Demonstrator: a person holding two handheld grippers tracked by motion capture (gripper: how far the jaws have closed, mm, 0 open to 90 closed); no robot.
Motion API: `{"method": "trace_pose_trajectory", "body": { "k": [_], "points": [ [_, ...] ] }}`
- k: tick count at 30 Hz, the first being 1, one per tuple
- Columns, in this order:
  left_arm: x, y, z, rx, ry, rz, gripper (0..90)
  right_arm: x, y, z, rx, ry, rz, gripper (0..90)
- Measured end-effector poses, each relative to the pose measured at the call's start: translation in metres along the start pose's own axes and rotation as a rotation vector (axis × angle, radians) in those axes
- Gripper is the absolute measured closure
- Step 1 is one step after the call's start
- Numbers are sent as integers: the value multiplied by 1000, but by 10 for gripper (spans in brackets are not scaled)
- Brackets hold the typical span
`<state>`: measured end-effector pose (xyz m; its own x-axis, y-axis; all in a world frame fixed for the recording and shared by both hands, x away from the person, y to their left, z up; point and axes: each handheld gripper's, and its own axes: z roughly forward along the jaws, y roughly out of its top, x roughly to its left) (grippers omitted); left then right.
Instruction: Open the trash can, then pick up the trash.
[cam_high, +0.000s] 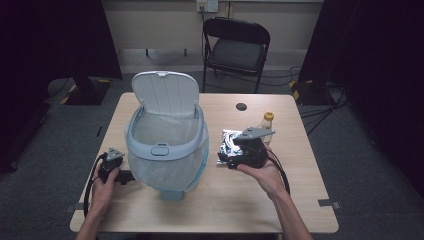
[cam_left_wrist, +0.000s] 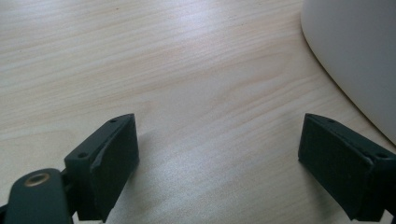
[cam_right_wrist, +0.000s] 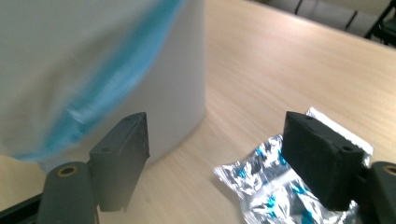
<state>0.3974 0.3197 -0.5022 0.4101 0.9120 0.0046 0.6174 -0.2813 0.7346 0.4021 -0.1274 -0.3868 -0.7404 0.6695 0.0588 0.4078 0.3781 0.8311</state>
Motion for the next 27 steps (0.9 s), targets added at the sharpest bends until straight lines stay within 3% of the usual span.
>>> {"method": "trace_pose_trajectory", "body": {
  "k": [2,9,13,14,17,19,21,23,25,27],
  "points": [
    [0,0,0,0,0,0,119,1,-3,6,10,-14,-13,295],
    [-1,0,0,3,0,-9,119,-5,-11,33,78,-15,19,365],
    [-1,0,0,2,0,-10,119,-11,-17,51,148,37,66,384],
    [-1,0,0,3,0,-9,119,-11,-18,55,153,55,79,425],
    [-1,0,0,3,2,-11,120,-9,-20,66,147,10,39,451],
    [-1,0,0,3,2,-12,120,-13,-22,72,132,47,75,452],
    [-1,0,0,3,2,-12,120,-18,-23,76,156,8,78,463],
    [-1,0,0,3,2,-11,120,-22,-26,81,192,-53,88,413],
    [-1,0,0,3,2,-11,120,-26,-30,88,217,-63,103,403],
    [-1,0,0,3,2,-11,119,-26,-33,96,242,-107,76,393]
  ]
}}
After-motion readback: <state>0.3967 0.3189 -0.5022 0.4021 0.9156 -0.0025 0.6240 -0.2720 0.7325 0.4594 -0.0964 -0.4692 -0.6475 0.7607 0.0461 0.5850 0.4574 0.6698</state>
